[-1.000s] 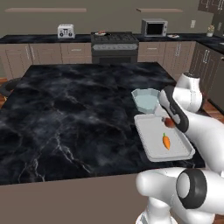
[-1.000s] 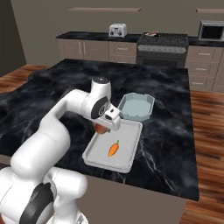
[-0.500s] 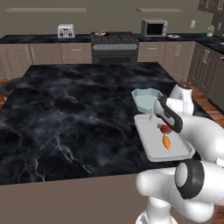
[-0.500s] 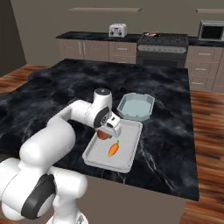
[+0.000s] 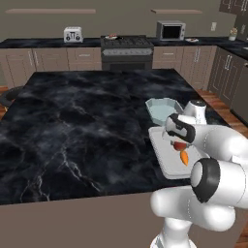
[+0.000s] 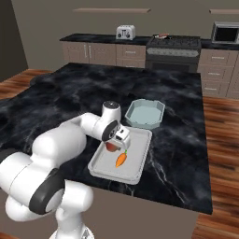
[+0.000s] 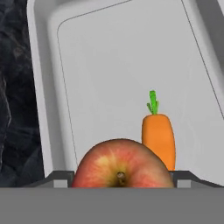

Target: Place the cold items (apple and carrot) from the fridge in one tupperware on the dining counter. Place the warm items (kebab skewer and hot dog) in the stove area in another tupperware.

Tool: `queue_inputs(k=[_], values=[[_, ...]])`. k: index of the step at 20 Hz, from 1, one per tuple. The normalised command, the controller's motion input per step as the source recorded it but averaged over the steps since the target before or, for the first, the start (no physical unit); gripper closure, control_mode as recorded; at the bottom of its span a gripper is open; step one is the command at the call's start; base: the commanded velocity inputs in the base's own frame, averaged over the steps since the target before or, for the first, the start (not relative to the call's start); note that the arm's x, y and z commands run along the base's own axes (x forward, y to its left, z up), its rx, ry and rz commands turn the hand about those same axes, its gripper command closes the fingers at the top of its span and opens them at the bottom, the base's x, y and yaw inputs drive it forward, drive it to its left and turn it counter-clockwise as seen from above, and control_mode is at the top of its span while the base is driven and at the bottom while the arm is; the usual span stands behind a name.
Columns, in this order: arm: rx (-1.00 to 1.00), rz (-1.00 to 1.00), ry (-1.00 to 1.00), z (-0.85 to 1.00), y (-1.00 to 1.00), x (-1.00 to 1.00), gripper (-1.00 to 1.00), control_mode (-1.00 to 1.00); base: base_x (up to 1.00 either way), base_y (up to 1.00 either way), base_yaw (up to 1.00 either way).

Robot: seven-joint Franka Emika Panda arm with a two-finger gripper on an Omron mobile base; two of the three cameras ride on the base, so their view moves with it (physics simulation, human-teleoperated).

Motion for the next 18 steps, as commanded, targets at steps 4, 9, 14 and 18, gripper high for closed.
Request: queue_inputs(k=[4,9,14,18], values=[[0.00,0.00,0.00,-0.23,-0.01,0.28,1.00,-1.00,0.00,0.00,0.00],[0.00,0.00,-0.04,-0.27,0.00,0.19,1.00,-1.00,0.00,0.00,0.00],[0.00,0.00,-0.10,-0.23,-0.01,0.10,-1.00,-1.00,0.00,0.00,0.00],[0.00,0.00,-0.13,-0.02,-0.02,-0.14,-1.00,-1.00,0.00,0.00,0.00]])
